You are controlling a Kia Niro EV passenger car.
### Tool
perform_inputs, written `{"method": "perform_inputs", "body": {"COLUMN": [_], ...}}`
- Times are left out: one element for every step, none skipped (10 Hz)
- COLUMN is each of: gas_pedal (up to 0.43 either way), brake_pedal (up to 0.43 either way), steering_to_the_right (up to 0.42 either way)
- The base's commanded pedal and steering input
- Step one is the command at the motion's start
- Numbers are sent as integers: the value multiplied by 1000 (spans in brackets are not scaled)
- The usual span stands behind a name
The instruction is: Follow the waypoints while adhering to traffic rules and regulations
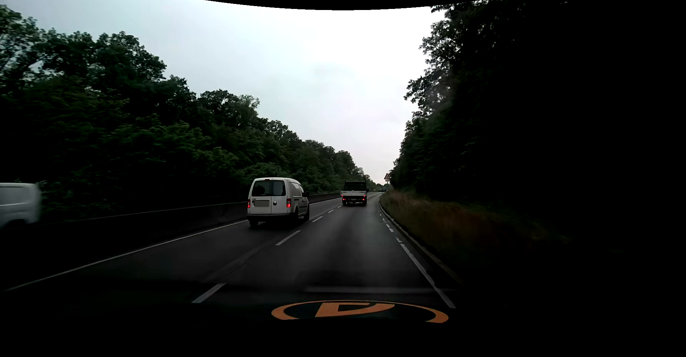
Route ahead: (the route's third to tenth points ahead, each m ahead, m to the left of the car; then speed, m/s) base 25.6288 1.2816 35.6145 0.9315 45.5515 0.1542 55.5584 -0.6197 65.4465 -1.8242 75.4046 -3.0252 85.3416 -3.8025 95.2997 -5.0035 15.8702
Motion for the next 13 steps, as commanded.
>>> {"method": "perform_inputs", "body": {"gas_pedal": [98,98,87,87,87,87,87,87,87,87,87,87,87], "brake_pedal": [0,0,0,0,0,0,0,0,0,0,0,0,0], "steering_to_the_right": [13,13,10,8,8,8,8,9,10,10,10,10,10]}}
